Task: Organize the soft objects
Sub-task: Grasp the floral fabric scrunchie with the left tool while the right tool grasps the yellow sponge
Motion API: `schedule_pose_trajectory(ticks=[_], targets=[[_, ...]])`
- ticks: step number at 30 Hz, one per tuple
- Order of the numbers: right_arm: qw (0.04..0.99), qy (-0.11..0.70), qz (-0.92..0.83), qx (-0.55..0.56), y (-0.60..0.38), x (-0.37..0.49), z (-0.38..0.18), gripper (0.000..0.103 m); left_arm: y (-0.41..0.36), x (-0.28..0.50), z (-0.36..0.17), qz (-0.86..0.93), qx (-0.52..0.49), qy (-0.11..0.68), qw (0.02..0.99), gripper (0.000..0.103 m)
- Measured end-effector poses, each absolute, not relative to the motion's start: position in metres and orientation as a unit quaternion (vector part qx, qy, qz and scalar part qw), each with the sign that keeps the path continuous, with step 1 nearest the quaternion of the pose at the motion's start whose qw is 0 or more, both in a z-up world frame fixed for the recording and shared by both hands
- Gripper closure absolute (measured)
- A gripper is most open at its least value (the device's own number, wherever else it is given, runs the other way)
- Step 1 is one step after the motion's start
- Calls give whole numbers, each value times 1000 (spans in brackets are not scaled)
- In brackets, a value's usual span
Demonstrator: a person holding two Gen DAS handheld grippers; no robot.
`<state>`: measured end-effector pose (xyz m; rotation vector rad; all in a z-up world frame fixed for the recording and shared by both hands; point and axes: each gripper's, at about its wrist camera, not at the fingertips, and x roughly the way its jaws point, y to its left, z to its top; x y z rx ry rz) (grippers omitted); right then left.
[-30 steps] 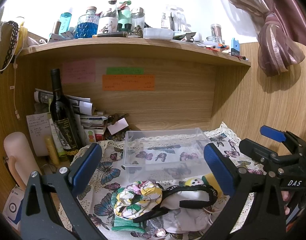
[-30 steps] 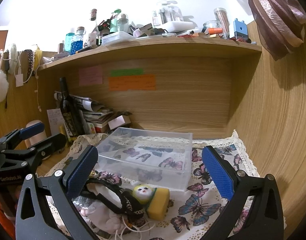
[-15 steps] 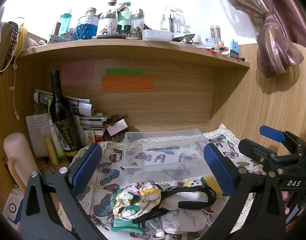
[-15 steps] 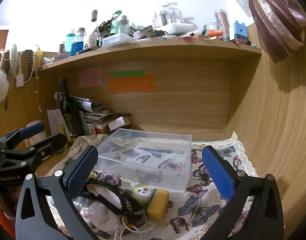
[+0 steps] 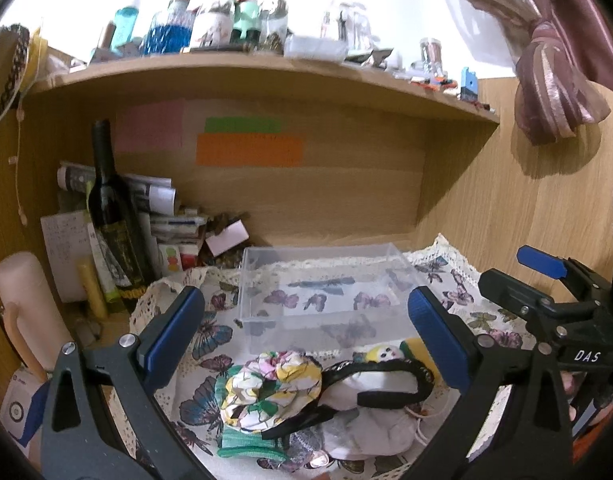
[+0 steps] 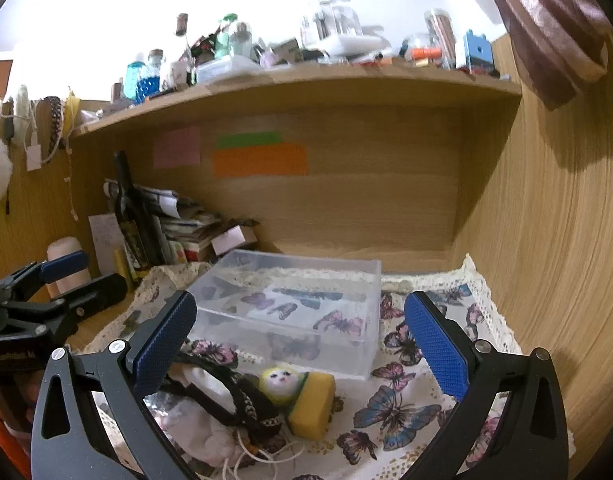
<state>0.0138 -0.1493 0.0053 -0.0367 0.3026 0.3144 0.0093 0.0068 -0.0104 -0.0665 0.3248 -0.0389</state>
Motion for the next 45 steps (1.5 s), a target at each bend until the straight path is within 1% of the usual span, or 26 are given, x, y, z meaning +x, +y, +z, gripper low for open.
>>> schedule_pose_trajectory(ticks=[4, 6, 7, 8, 14, 17, 19, 20, 21, 22, 23, 24, 26, 28, 31, 32, 33, 34, 35, 36, 38, 40, 45], targets=[[973, 172, 151, -20, -151, 23, -6, 0, 18, 14, -28, -6, -46, 182, 982, 1], [972, 185, 144, -21, -153, 28, -13, 0, 25, 19, -38, -2, -53, 200, 978, 8], [971, 190, 142, -22, -155, 30, -16, 0, 28, 22, -43, 1, -56, 211, 976, 15], [970, 196, 138, -24, -156, 33, -20, 0, 31, 24, -48, 5, -59, 222, 973, 18], [963, 236, 125, -20, -166, 50, -41, 0, 49, 40, -78, 20, -77, 265, 961, 22], [960, 251, 123, -19, -167, 57, -49, 1, 50, 45, -90, 14, -81, 285, 955, 22], [957, 261, 122, -23, -166, 62, -56, 3, 48, 50, -98, 7, -80, 298, 951, 23], [956, 267, 122, -24, -165, 65, -60, 6, 47, 52, -101, 6, -79, 303, 950, 28], [953, 275, 123, -25, -165, 68, -64, 11, 45, 54, -105, 3, -78, 309, 948, 32], [951, 281, 124, -25, -164, 70, -67, 14, 44, 57, -107, -1, -79, 316, 945, 41], [949, 288, 125, -24, -163, 73, -71, 19, 44, 59, -109, -6, -81, 322, 943, 47], [946, 296, 126, -24, -163, 76, -75, 24, 44, 61, -111, -10, -85, 326, 942, 48], [942, 309, 127, -23, -162, 80, -81, 30, 44, 63, -113, -13, -87, 328, 940, 57], [935, 326, 137, -19, -163, 83, -88, 33, 45, 65, -115, -16, -90, 334, 938, 65], [928, 342, 150, -16, -161, 83, -94, 34, 46, 67, -119, -18, -98, 339, 936, 70], [926, 345, 153, -19, -160, 82, -97, 38, 47, 66, -118, -19, -101, 337, 936, 73], [924, 348, 154, -21, -160, 82, -99, 45, 48, 65, -118, -20, -102, 334, 937, 75], [923, 352, 155, -22, -159, 82, -101, 49, 48, 65, -117, -22, -104, 333, 937, 78], [920, 357, 157, -20, -159, 84, -103, 56, 48, 64, -115, -23, -106, 330, 938, 82], [918, 362, 161, -16, -160, 86, -104, 65, 48, 63, -113, -23, -106, 327, 939, 83], [913, 368, 175, 0, -162, 87, -104, 73, 48, 61, -107, -24, -104, 317, 942, 85], [911, 368, 187, 5, -160, 86, -102, 74, 47, 58, -99, -25, -102, 303, 947, 86], [917, 358, 175, -28, -153, 76, -100, 77, 48, 53, -82, -19, -93, 275, 957, 86]])
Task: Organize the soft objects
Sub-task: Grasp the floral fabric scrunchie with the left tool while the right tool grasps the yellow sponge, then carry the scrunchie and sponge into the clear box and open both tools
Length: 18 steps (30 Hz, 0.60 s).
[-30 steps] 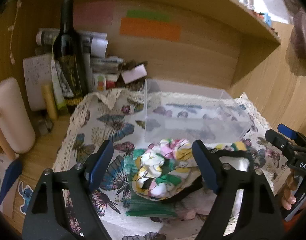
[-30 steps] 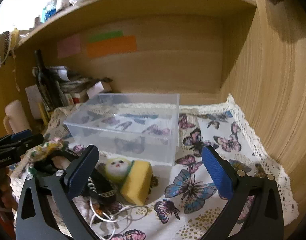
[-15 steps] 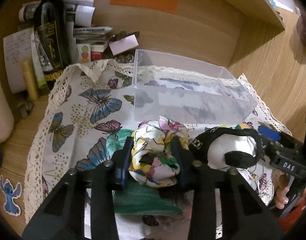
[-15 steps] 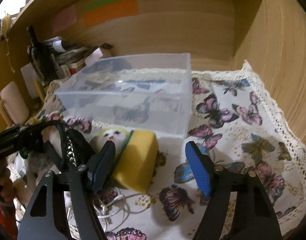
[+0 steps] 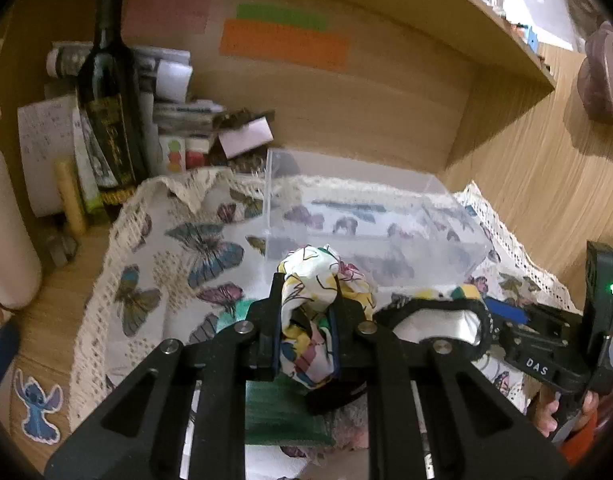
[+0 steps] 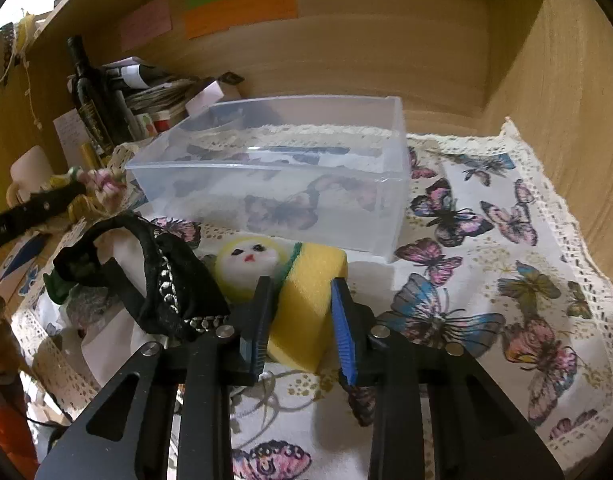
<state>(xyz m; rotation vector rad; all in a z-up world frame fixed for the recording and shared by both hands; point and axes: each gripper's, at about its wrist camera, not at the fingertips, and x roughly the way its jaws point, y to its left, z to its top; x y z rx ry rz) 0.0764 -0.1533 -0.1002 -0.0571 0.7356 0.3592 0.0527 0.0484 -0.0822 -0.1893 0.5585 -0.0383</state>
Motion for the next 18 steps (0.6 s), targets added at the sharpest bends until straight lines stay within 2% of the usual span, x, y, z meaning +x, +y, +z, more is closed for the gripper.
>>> schedule_pose_trajectory(ticks=[10, 18], targets=[[938, 315, 143, -11, -181, 65, -74, 78, 54, 44, -47, -8, -85, 224, 971, 86], [961, 238, 140, -35, -177, 65, -27, 78, 48, 63, -14, -17, -60, 201, 978, 86]])
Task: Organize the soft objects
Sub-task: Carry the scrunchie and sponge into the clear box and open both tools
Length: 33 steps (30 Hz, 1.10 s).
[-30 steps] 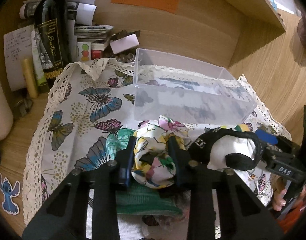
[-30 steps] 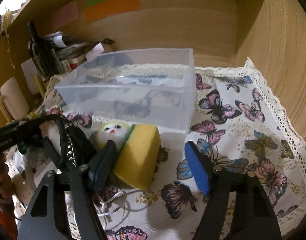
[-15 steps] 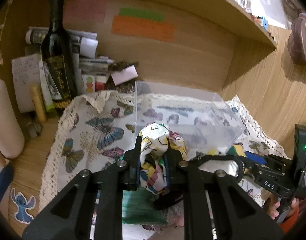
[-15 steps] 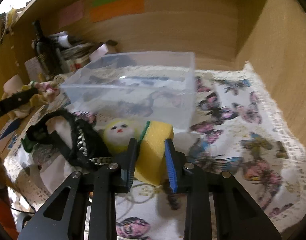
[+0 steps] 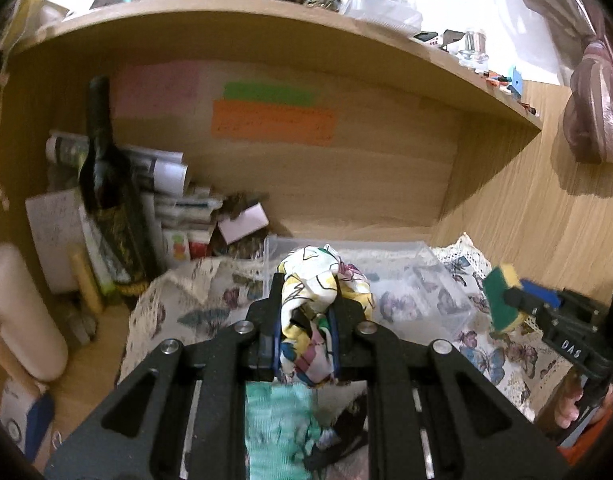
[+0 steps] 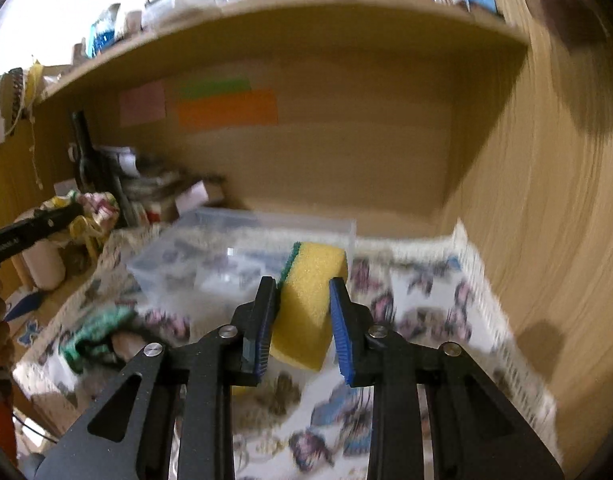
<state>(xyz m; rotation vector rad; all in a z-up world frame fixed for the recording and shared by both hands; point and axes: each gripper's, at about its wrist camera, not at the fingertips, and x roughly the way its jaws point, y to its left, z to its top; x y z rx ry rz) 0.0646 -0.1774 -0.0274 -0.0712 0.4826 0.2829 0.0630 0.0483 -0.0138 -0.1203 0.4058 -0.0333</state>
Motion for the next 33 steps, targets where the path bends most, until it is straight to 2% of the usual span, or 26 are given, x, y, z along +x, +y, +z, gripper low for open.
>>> schedule_pose_trajectory(ticks=[6, 13, 26, 33], targets=[[968, 195, 148, -49, -166, 83, 3, 78, 42, 92, 0, -17, -48, 213, 976, 86], [964, 200, 165, -66, -147, 113, 11, 78, 34, 137, -9, -6, -45, 256, 966, 86], [918, 337, 188, -88, -120, 177, -46, 78, 16, 217, -64, -38, -40, 413, 909, 86], [897, 385, 193, -100, -114, 193, -74, 78, 19, 233, -84, -36, -33, 447, 893, 86]])
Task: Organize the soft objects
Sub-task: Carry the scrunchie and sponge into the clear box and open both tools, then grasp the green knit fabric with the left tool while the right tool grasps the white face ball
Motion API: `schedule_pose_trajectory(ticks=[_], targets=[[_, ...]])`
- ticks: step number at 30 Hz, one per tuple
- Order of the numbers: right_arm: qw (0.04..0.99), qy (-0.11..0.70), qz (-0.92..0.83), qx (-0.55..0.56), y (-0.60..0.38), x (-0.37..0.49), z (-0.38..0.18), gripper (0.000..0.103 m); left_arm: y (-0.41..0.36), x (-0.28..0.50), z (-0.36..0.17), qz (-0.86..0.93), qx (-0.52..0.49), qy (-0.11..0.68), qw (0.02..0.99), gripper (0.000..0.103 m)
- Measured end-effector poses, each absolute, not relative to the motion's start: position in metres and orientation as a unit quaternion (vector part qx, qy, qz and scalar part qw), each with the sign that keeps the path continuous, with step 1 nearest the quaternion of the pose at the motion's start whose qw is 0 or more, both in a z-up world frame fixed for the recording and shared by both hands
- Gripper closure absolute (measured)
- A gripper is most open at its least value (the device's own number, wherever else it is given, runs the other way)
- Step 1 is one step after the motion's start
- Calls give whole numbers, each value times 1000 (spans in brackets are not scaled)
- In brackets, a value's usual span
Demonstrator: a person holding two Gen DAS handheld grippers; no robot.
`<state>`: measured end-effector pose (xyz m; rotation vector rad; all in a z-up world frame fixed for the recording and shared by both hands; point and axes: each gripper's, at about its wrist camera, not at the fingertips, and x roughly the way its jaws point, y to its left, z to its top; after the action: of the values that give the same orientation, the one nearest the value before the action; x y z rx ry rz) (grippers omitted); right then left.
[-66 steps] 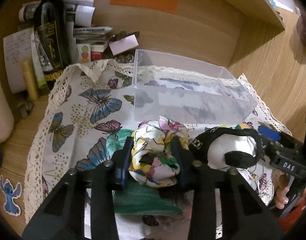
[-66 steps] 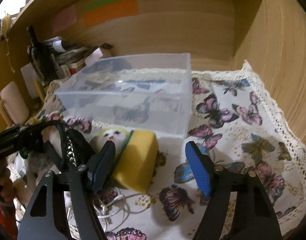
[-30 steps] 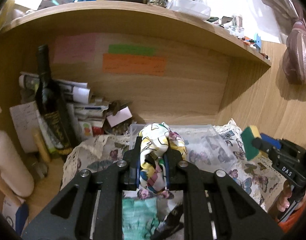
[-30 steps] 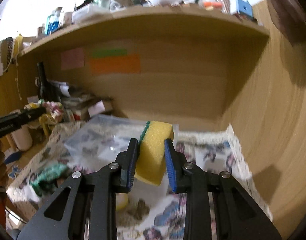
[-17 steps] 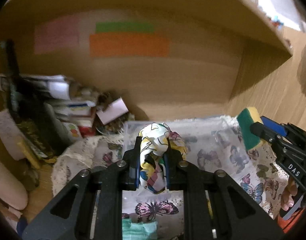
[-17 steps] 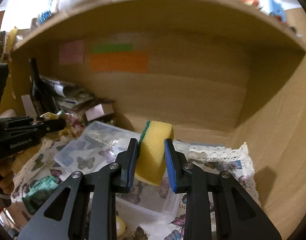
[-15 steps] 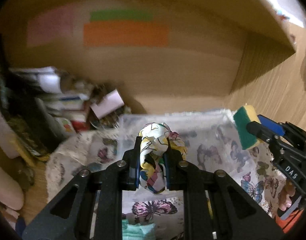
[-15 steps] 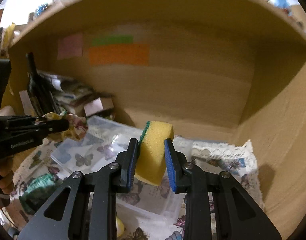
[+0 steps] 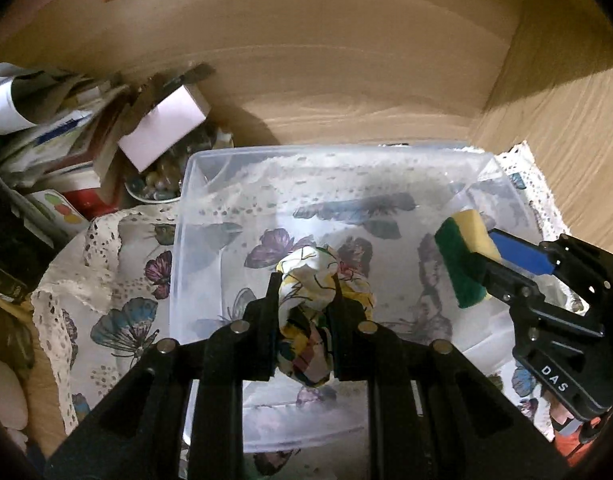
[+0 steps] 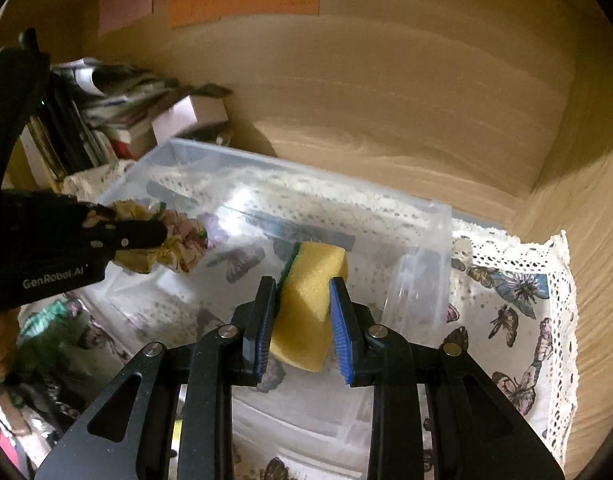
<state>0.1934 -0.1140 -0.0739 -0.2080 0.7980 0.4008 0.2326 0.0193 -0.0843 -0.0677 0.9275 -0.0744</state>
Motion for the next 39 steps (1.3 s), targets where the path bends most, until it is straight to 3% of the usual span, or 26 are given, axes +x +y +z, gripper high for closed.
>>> schedule_pose_trajectory(ticks=[3, 6, 8, 10, 12, 18, 21, 26, 31, 39], targets=[[893, 392, 192, -107, -112, 197, -80, 77, 17, 234, -86, -35, -24, 450, 892, 84], [891, 398, 188, -110, -111, 198, -81, 74, 18, 234, -84, -31, -12, 447, 894, 72], [892, 397, 183, -111, -111, 199, -80, 73, 19, 231, -81, -32, -11, 444, 895, 57], [893, 396, 184, -107, -113, 197, -77, 67, 23, 230, -77, -35, -13, 436, 899, 50], [898, 386, 184, -103, -116, 193, -70, 58, 26, 225, -71, -37, -8, 426, 904, 49], [913, 350, 184, -95, -122, 178, -48, 50, 33, 205, -47, -45, 1, 393, 918, 42], [922, 327, 187, -93, -124, 168, -35, 44, 35, 186, -29, -45, 6, 359, 932, 34], [932, 289, 198, -91, -125, 144, -15, 42, 35, 155, -10, -40, 11, 313, 949, 21], [935, 274, 204, -98, -123, 122, -11, 42, 41, 129, -8, -26, 13, 289, 957, 15], [918, 319, 215, -101, -120, 111, -46, 42, 61, 115, -54, -13, -10, 346, 938, 13]])
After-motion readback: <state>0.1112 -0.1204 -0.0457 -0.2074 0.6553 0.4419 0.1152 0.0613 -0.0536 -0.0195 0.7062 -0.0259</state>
